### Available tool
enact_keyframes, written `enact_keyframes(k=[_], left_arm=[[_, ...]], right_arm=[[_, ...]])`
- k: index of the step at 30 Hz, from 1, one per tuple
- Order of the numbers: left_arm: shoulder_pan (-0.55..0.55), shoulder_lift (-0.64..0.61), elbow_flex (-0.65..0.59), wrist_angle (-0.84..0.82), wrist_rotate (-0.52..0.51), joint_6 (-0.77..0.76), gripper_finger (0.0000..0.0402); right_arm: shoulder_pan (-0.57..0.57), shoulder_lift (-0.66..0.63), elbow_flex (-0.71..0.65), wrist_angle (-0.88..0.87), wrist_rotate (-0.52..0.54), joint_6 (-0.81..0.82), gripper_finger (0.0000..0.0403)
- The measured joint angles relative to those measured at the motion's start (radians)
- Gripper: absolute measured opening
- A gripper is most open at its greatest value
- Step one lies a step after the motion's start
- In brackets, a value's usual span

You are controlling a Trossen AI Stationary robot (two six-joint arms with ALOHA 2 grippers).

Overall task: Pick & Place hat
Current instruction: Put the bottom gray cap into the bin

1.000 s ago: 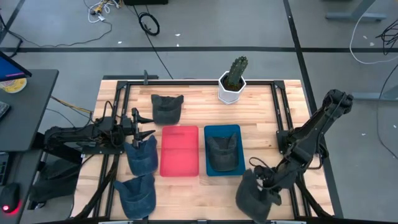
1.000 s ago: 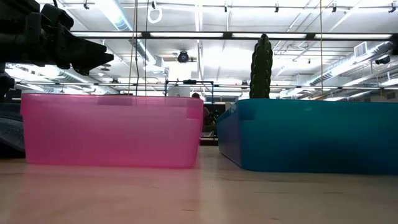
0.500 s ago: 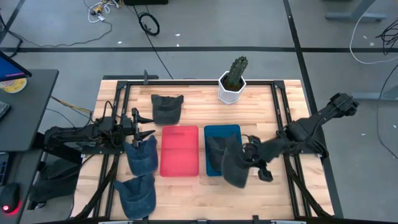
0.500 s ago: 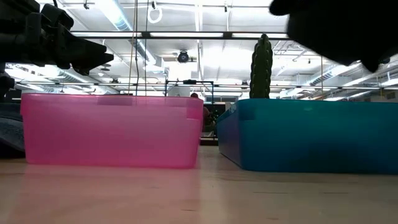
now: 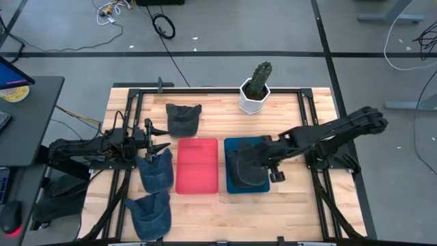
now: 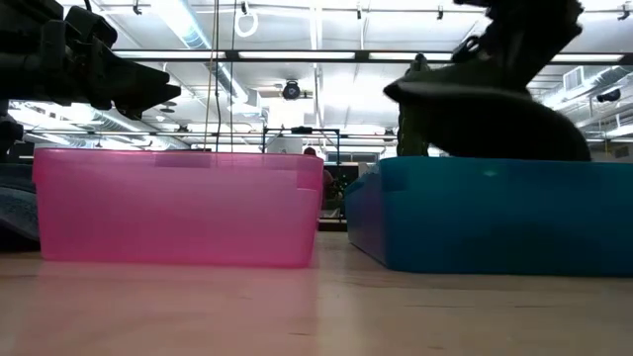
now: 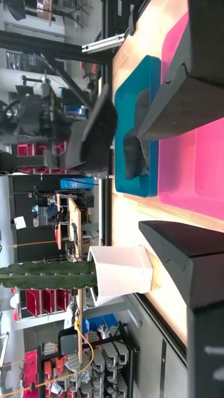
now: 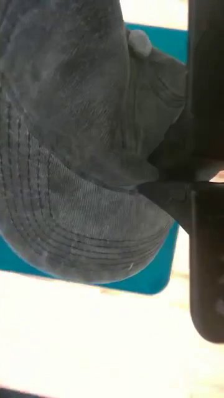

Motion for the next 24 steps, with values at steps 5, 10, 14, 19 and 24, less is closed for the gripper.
enact_keyframes(k=[5,10,14,19,24], left_arm=[[0.0,0.0,0.0,0.0,0.0,0.0,0.0227],[0.0,0.0,0.0,0.0,0.0,0.0,0.0227],[0.0,0.0,0.0,0.0,0.0,0.0,0.0227],[0.0,0.0,0.0,0.0,0.0,0.0,0.0227],[0.0,0.0,0.0,0.0,0.0,0.0,0.0227]], right_arm=[[-0.03,0.082,0.0,0.014,-0.031,-0.043,0.0002],[-0.037,0.155,0.0,0.017,-0.056,-0.062,0.0002],[-0.038,0.209,0.0,0.023,-0.057,-0.065,0.0002],[-0.038,0.264,0.001,0.037,-0.054,-0.068,0.0003],[-0.038,0.291,0.003,0.059,-0.054,-0.074,0.0005]])
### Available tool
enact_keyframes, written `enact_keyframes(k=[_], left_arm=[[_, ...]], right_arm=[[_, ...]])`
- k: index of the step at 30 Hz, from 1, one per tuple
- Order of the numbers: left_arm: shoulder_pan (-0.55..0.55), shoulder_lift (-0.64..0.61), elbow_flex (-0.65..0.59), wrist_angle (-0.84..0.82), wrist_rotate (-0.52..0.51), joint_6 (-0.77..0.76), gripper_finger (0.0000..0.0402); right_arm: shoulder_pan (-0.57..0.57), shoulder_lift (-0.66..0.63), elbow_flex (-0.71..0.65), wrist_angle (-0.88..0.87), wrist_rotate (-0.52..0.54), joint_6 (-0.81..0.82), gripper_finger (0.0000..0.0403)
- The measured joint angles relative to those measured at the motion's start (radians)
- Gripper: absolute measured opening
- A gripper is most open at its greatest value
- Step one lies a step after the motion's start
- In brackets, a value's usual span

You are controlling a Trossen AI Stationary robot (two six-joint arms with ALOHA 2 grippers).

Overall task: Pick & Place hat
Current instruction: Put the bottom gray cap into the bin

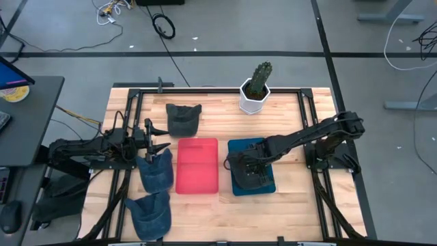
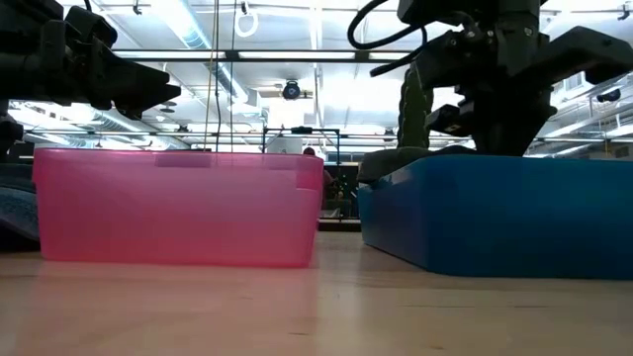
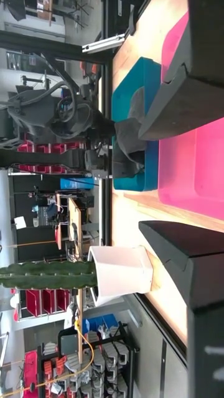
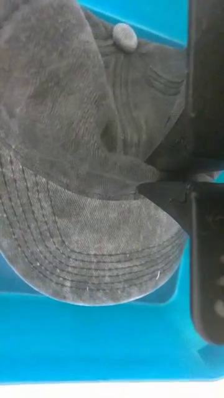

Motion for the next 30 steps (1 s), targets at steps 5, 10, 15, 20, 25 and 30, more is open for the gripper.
enact_keyframes(k=[5,10,15,20,25,30], left_arm=[[0.0,0.0,0.0,0.0,0.0,0.0,0.0227],[0.0,0.0,0.0,0.0,0.0,0.0,0.0227],[0.0,0.0,0.0,0.0,0.0,0.0,0.0227],[0.0,0.0,0.0,0.0,0.0,0.0,0.0227],[0.0,0.0,0.0,0.0,0.0,0.0,0.0227],[0.0,0.0,0.0,0.0,0.0,0.0,0.0227]], right_arm=[[0.0,0.007,-0.001,0.017,-0.001,0.0,0.0005],[-0.001,0.007,-0.002,0.02,-0.001,0.013,0.0006],[-0.001,0.008,-0.002,0.022,-0.001,0.016,0.0024],[-0.001,0.008,-0.003,0.023,-0.004,0.043,0.0065],[-0.001,0.007,-0.003,0.027,-0.005,0.052,0.0111],[-0.001,0.007,-0.003,0.027,-0.005,0.068,0.0154]])
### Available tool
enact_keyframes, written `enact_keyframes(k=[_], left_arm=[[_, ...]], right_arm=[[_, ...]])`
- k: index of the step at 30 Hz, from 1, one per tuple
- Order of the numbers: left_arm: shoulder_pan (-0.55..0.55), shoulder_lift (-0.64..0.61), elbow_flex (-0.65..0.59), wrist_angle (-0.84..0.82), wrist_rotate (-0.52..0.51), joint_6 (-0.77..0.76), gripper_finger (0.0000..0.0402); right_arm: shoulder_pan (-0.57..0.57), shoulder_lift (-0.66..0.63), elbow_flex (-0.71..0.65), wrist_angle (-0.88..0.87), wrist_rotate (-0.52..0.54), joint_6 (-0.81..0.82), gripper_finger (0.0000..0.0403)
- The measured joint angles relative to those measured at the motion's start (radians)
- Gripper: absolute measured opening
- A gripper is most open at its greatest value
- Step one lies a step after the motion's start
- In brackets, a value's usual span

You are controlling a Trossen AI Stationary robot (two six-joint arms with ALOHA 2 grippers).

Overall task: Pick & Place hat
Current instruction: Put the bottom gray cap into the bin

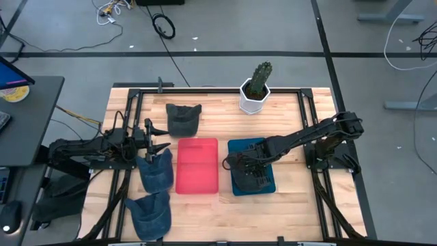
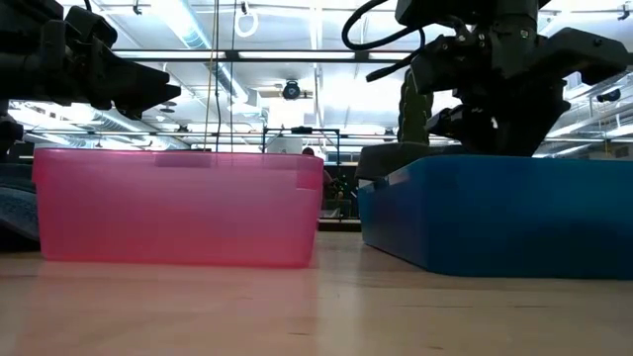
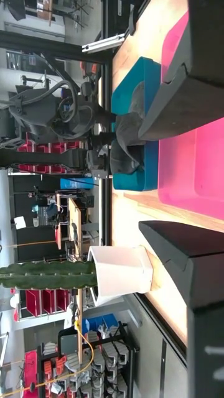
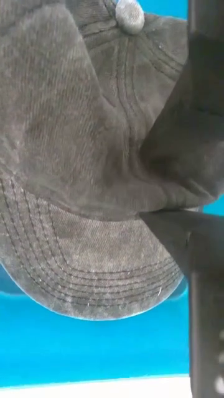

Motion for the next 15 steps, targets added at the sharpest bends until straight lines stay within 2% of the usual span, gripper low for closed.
enact_keyframes(k=[7,15], left_arm=[[0.0,0.0,0.0,0.0,0.0,0.0,0.0227],[0.0,0.0,0.0,0.0,0.0,0.0,0.0227]], right_arm=[[0.0,0.0,0.08,-0.055,-0.01,0.004,0.0194],[0.0,0.0,0.177,-0.021,0.013,-0.003,0.0203]])
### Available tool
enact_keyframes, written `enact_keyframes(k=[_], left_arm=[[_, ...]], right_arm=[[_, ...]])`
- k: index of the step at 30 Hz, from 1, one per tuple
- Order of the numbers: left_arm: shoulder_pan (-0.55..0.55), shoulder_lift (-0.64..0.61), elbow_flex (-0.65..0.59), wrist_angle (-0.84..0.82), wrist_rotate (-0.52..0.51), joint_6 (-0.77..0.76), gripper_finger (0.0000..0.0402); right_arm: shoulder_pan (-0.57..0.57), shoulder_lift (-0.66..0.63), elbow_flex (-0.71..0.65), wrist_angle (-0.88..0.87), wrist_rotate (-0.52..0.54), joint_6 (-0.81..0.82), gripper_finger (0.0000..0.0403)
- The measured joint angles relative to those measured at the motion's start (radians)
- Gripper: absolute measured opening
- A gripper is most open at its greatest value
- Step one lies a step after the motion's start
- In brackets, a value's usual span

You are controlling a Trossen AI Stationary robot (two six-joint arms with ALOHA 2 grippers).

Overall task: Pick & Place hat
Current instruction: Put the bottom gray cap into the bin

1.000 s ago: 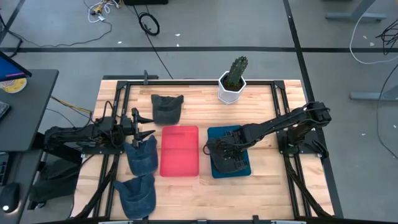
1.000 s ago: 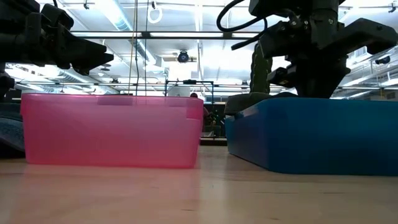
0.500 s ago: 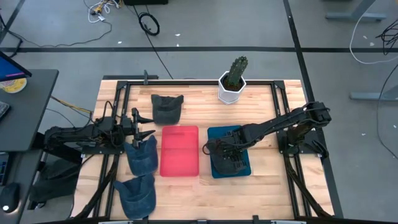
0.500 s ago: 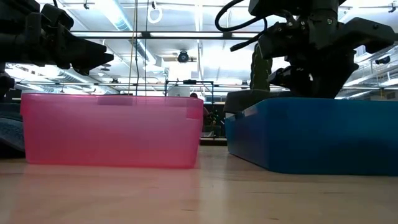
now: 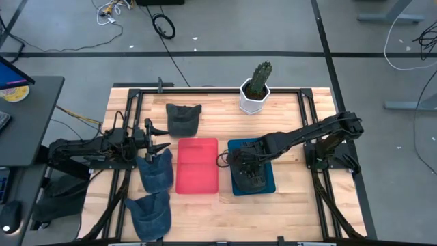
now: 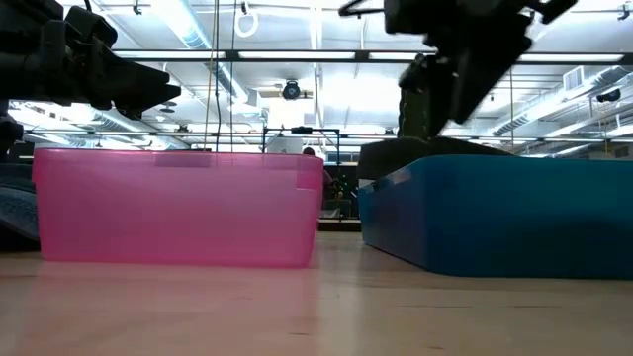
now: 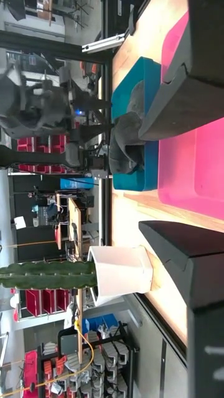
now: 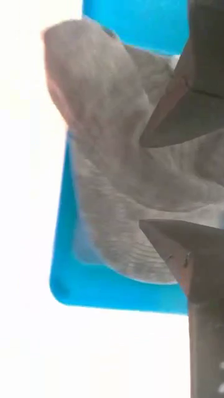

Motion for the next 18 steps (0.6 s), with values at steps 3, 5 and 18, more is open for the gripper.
enact_keyframes(k=[3,5,18], left_arm=[[0.0,0.0,0.0,0.0,0.0,0.0,0.0227],[0.0,0.0,0.0,0.0,0.0,0.0,0.0227],[0.0,0.0,0.0,0.0,0.0,0.0,0.0227]], right_arm=[[-0.001,0.0,0.003,0.058,0.008,-0.005,0.0203],[-0.005,0.0,0.003,0.1,0.008,-0.014,0.0204],[-0.069,0.027,-0.028,0.256,0.007,-0.065,0.0204]])
